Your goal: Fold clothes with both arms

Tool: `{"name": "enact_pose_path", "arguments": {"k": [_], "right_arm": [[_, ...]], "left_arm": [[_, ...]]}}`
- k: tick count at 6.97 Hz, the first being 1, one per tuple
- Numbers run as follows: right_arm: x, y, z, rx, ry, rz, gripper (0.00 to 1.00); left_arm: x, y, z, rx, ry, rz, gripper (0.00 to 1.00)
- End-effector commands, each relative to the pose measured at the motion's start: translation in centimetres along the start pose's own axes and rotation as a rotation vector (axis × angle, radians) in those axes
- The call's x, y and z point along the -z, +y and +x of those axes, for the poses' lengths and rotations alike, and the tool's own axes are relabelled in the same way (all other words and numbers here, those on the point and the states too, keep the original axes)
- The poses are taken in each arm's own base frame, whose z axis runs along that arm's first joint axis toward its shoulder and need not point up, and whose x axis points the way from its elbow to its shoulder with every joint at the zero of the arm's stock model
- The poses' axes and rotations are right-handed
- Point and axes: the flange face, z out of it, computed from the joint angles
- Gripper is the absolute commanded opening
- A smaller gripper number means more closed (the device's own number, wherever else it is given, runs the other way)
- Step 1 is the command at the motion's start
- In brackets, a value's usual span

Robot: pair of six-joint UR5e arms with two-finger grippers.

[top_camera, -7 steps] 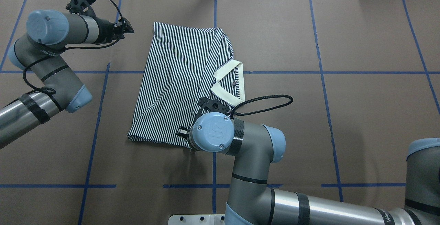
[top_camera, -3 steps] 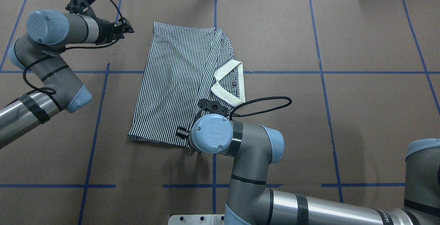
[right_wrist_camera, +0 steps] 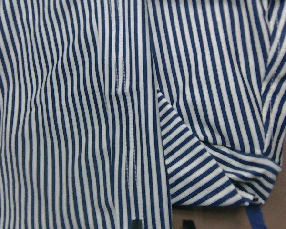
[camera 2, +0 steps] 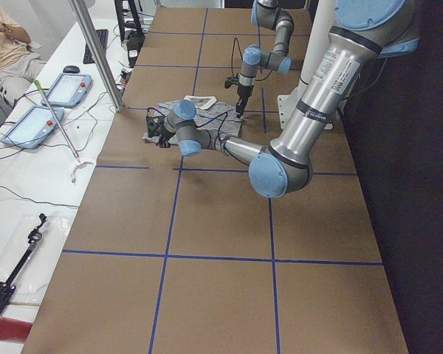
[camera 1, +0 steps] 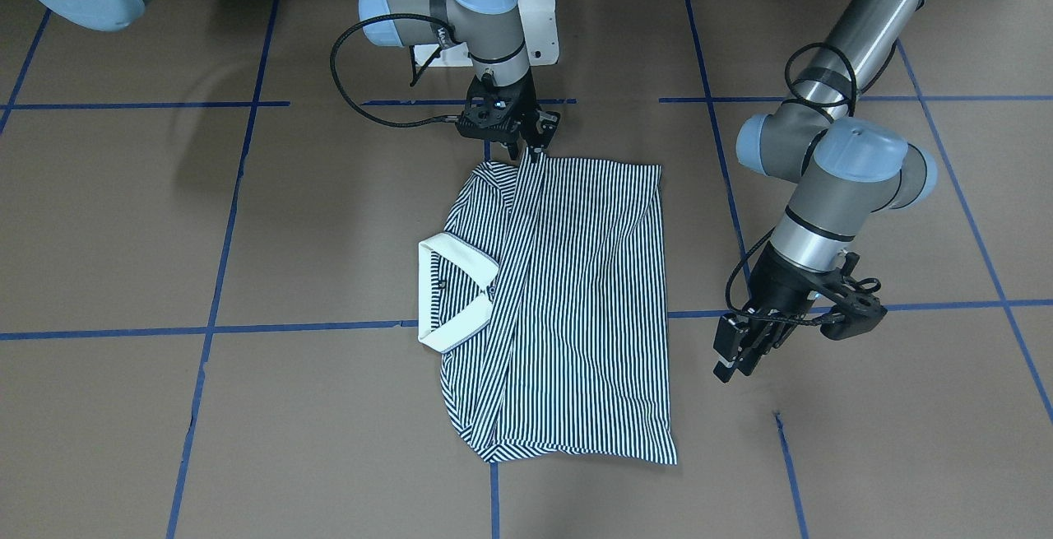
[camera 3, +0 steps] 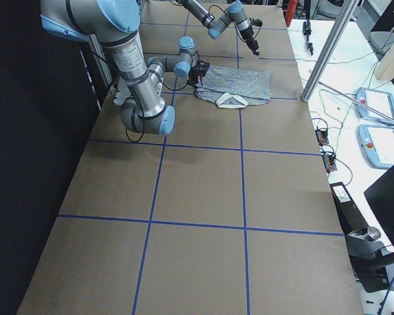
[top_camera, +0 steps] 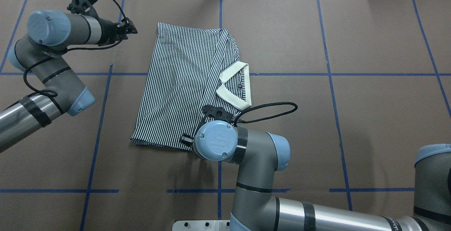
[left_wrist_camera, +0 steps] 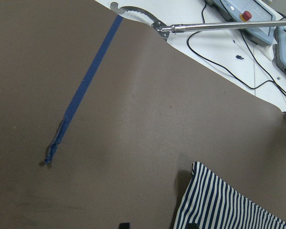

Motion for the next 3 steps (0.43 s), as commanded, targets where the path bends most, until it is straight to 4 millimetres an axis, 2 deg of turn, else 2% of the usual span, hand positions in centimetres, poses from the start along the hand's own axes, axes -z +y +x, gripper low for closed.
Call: {"name": "enact_pose_path", "arguments": {"k": [1,2,3], "right_arm": [[-0.28,0.30,0.04,0.000,0.004,-0.003,0.34],[-0.33,0.28,0.11,-0.004,0.004,-0.003,0.01],[-0.30,0.19,0.11,-0.004,0.004,-0.003,0.00]], "left_arm": [[0.01,0.01,0.01,0.001,0.000,0.000,0.50],[0.01,0.01,0.01,0.001,0.000,0.000,0.50],[0.01,0.01,0.01,0.001,0.000,0.000,0.50]]}}
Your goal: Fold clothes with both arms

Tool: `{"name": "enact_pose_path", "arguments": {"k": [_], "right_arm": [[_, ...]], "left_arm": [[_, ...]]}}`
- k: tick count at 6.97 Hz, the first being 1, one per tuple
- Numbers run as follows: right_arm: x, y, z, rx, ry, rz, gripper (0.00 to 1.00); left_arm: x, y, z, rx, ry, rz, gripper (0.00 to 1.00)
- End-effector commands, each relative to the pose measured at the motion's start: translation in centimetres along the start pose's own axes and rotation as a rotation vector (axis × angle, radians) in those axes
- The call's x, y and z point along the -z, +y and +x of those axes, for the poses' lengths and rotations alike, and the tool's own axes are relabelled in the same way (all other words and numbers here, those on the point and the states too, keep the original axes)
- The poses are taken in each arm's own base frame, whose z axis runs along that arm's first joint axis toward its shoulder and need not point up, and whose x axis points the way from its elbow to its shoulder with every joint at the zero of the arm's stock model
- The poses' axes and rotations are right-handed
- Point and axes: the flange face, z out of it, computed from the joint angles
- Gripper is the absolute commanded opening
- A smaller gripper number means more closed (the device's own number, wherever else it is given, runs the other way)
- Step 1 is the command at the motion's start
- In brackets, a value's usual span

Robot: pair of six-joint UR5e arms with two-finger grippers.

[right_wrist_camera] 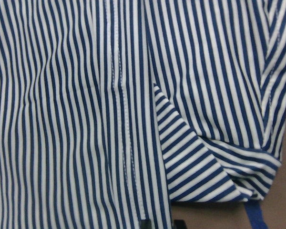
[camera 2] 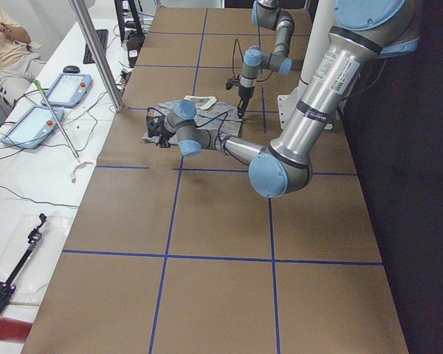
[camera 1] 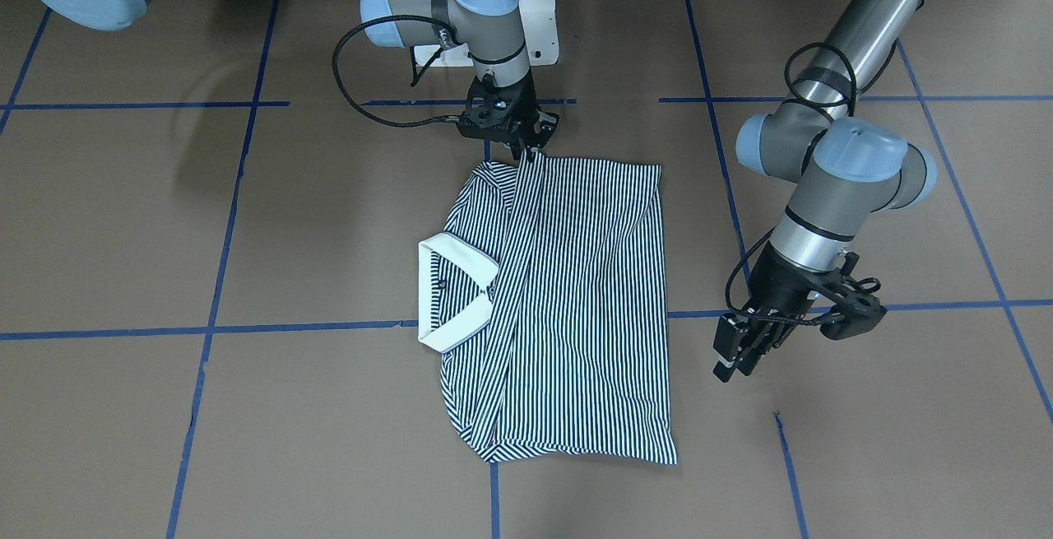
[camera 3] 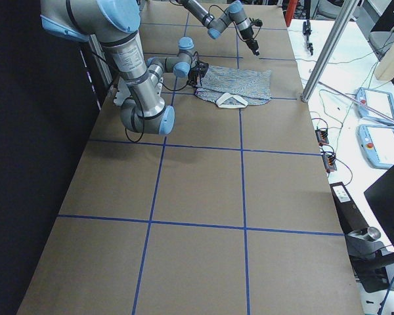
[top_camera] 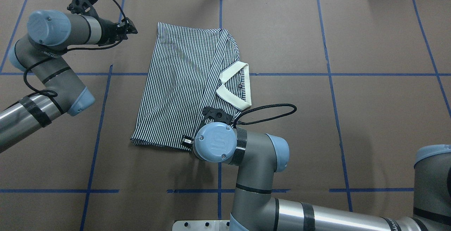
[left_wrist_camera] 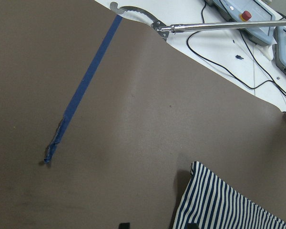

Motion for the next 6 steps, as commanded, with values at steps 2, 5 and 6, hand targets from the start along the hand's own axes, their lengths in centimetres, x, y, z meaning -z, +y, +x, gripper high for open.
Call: {"name": "enact_pose_path", "arguments": {"k": [2,5,6], "right_arm": [[1.5,-1.3,-0.8,-0.003,-0.028,0.006,0.00],[7.0,-7.4,-1.2,0.000,-0.083,-0.022,0.00],[7.7,-8.4,-0.1,-0.002,-0.086,-0.011,0.00]], "left_arm": [[0.0,0.0,-0.1,0.000,-0.001,0.000,0.50],[0.0,0.0,-0.5,0.017,-0.006,-0.002,0.50],[-0.1,0.1,-0.4,0.022,-0.006,-0.002,0.50]]}}
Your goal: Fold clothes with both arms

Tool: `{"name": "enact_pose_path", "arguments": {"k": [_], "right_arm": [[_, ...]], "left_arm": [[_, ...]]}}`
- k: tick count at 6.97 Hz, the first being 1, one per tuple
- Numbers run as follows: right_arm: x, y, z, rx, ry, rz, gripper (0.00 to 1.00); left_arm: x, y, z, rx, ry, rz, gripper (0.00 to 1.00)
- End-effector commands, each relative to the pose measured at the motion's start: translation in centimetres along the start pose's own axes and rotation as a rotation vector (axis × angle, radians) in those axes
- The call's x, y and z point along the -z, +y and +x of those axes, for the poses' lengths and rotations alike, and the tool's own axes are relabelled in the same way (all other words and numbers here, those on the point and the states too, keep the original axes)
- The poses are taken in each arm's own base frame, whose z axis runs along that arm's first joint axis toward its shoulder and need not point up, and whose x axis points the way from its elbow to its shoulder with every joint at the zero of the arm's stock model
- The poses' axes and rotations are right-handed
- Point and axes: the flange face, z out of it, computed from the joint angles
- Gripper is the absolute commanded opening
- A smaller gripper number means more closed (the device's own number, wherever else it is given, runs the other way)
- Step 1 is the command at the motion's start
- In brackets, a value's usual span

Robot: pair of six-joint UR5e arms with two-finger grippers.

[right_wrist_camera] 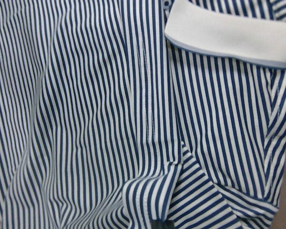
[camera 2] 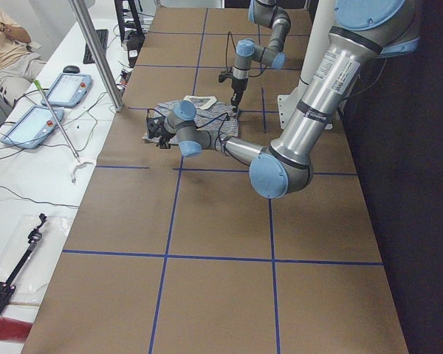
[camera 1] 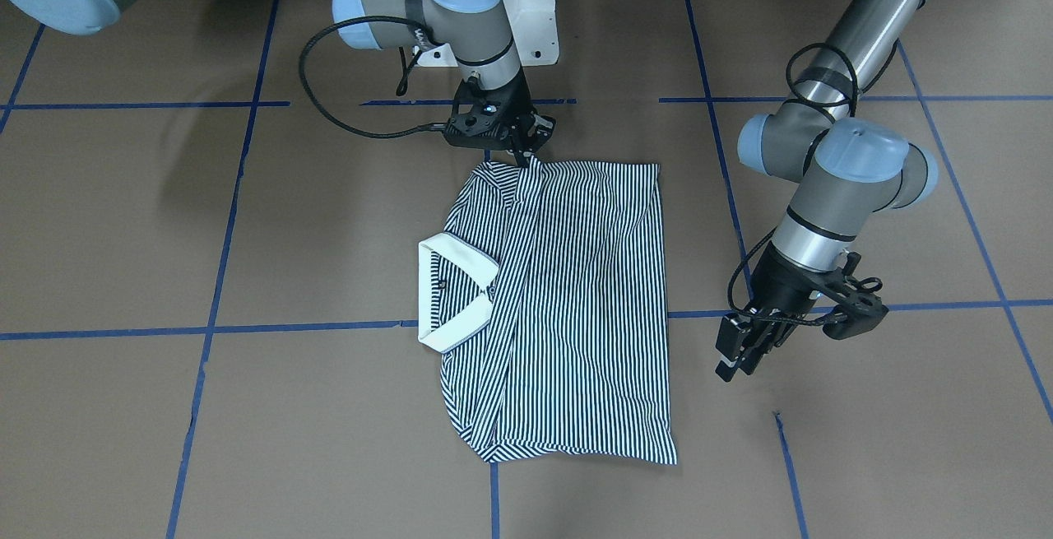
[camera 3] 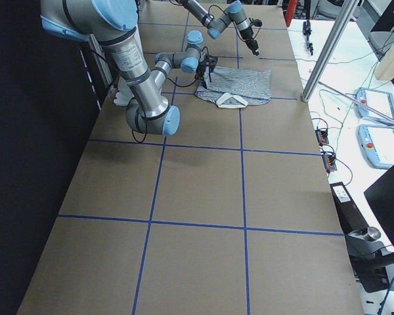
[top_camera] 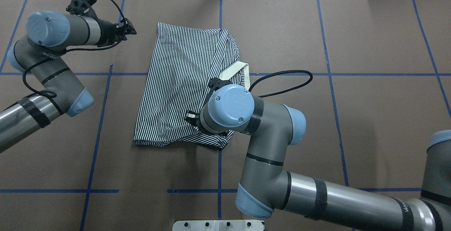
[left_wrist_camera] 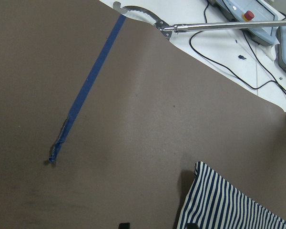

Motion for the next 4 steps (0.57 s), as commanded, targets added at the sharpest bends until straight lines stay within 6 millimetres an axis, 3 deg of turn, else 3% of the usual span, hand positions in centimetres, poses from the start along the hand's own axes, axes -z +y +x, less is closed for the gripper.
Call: {"name": "enact_pose_path", "arguments": {"k": [1,2,3,4], "right_arm": [[3.0,-1.9,2.6,0.006,-0.006,0.017,0.00],[2.4,-2.3,5.7,0.007,0.046,0.044,0.00],[-0.7,0.7,8.3,0.048,0.093,0.110,0.00],[-2.5,2.7,8.7,0.091,0.110,0.146,0.07]], "left_arm": [[-0.1,0.2,0.0,0.012,0.000,-0.002,0.50],[-0.1,0.2,0.0,0.013,0.000,-0.002,0.50],[-0.1,0.2,-0.1,0.019,-0.002,-0.002,0.50],[-0.2,0.3,0.0,0.027,-0.002,-0.003,0.50]]}}
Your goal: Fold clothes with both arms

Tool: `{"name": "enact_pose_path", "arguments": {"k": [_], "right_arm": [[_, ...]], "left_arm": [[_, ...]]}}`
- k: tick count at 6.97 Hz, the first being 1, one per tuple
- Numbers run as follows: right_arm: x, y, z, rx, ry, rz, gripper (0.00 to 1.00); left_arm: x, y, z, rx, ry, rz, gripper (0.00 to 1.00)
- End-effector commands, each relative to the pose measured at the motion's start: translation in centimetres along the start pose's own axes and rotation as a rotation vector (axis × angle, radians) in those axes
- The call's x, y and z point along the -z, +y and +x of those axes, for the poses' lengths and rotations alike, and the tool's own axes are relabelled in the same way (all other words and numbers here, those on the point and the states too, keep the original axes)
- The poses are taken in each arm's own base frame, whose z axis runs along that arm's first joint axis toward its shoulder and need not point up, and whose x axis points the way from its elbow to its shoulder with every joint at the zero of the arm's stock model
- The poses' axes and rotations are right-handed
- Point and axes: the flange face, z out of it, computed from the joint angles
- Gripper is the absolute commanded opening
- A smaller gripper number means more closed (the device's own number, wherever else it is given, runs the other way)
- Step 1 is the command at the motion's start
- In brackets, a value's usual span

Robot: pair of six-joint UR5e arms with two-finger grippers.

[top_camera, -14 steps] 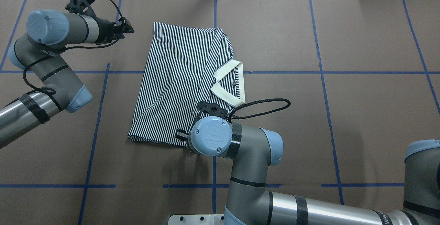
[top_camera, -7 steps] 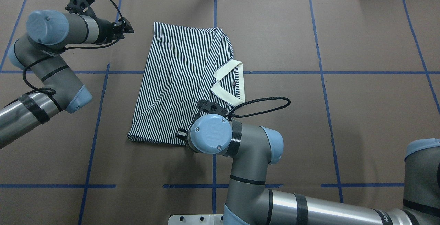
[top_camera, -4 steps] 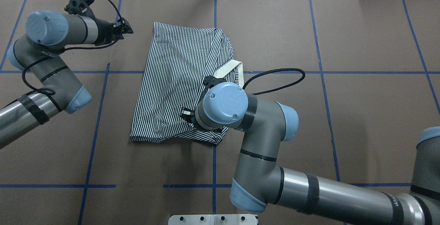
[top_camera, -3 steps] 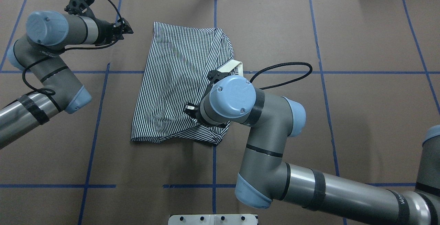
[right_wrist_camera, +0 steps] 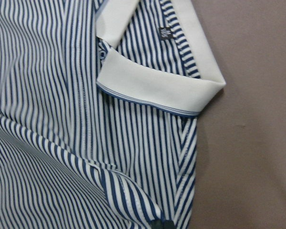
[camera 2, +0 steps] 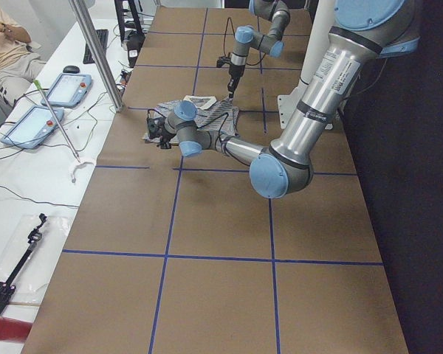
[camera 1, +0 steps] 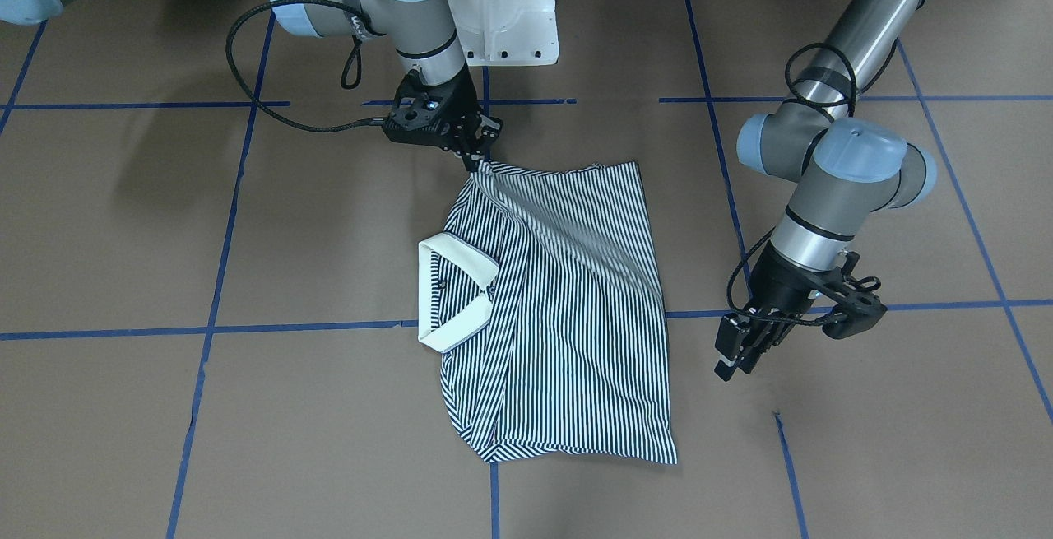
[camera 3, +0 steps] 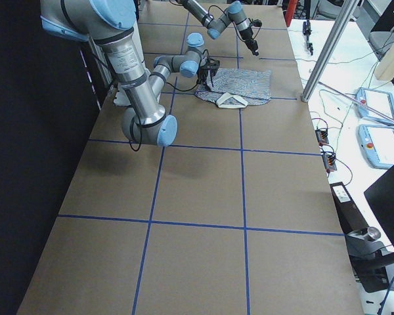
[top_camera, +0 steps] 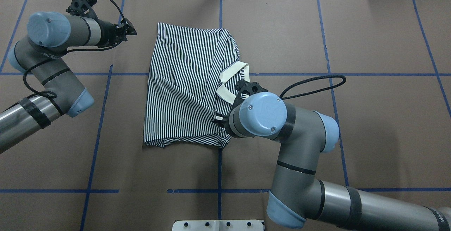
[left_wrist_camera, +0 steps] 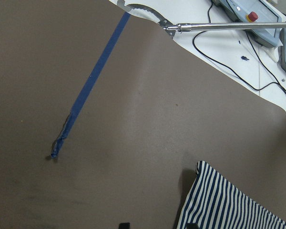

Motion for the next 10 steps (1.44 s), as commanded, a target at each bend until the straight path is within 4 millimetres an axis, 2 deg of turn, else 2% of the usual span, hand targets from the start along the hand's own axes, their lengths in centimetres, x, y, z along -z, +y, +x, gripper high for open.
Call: {"name": "enact_pose_path", "arguments": {"k": [1,2,3,4,6,7,8,9,10], "right_arm": [[-2.7,3.8,1.4,0.060,0.040,0.042,0.26],[-2.4,3.9,1.1,0.061,0.029,0.038,0.43],[-1.9,2.8,0.8,0.073,0.020,0.041,0.53],[-1.0,1.2,0.3,0.087,0.004,0.056,0.57],[0.7,-2.7,-1.4,0.063,-0.021,0.101,0.56],[-0.3,-1.8,-1.5,0.034,-0.013,0.097,0.56],[-1.3,0.9,-1.3,-0.113,-0.030,0.074,0.56],[-2.6,3.2,-1.0,-0.167,-0.050,0.094,0.56],[-2.7,4.0,-0.9,-0.165,-0.050,0.091,0.56]], "left_arm": [[0.0,0.1,0.0,0.008,-0.001,-0.001,0.50],[-0.1,0.1,-0.1,0.008,-0.002,-0.001,0.50],[0.0,0.0,-0.1,0.009,-0.002,0.000,0.50],[0.0,0.0,-0.1,0.009,-0.002,0.000,0.50],[0.2,0.0,0.2,0.022,0.007,-0.001,0.50],[1.3,0.2,0.4,0.026,0.025,-0.002,0.50],[2.2,0.4,0.1,0.034,0.033,-0.003,0.50],[2.1,0.5,0.0,0.034,0.031,-0.005,0.50],[2.2,0.6,0.1,0.033,0.032,-0.005,0.50]]}}
